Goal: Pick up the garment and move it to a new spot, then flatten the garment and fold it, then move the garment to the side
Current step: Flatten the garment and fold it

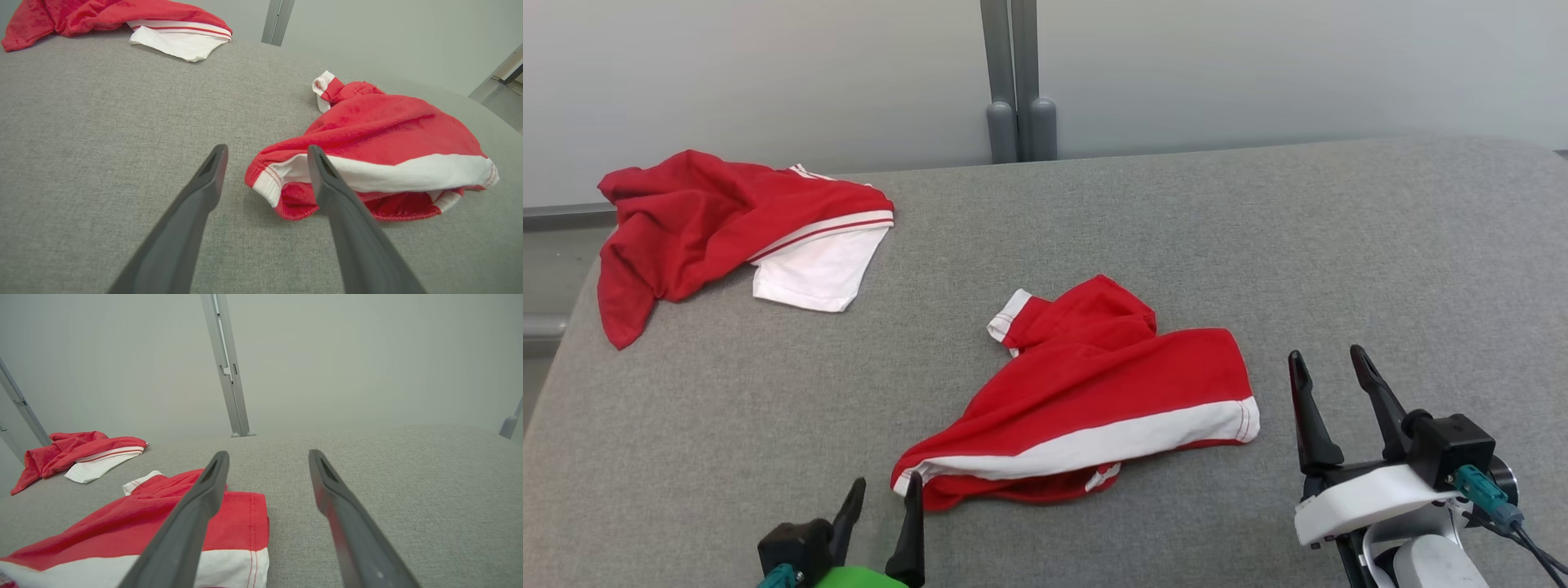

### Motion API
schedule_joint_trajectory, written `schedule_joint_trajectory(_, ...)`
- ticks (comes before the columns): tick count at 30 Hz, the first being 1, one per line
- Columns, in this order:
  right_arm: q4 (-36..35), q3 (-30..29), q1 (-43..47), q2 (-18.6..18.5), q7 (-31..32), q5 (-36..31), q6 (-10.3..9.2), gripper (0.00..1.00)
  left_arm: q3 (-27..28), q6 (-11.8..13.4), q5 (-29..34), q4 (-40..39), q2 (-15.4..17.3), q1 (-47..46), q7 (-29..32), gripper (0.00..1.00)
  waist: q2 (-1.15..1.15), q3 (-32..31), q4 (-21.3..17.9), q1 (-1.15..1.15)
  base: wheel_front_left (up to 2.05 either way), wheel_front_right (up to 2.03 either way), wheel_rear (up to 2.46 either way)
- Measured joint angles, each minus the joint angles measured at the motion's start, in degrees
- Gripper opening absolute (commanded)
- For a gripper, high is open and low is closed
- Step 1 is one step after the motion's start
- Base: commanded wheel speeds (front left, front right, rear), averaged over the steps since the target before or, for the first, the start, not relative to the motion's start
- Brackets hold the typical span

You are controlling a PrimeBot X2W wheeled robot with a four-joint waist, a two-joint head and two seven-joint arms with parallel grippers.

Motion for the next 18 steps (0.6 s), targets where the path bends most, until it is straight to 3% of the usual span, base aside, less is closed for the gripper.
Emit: schedule_joint_trajectory(18,1.1,0.5,-0.1,0.0,0.0,-0.5,0.0,1.0,-4.6,0.6,-15.3,5.5,-0.4,-1.5,1.7,1.0,0.0,1.1,-1.2,0.0,0.0,0.0,0.0)
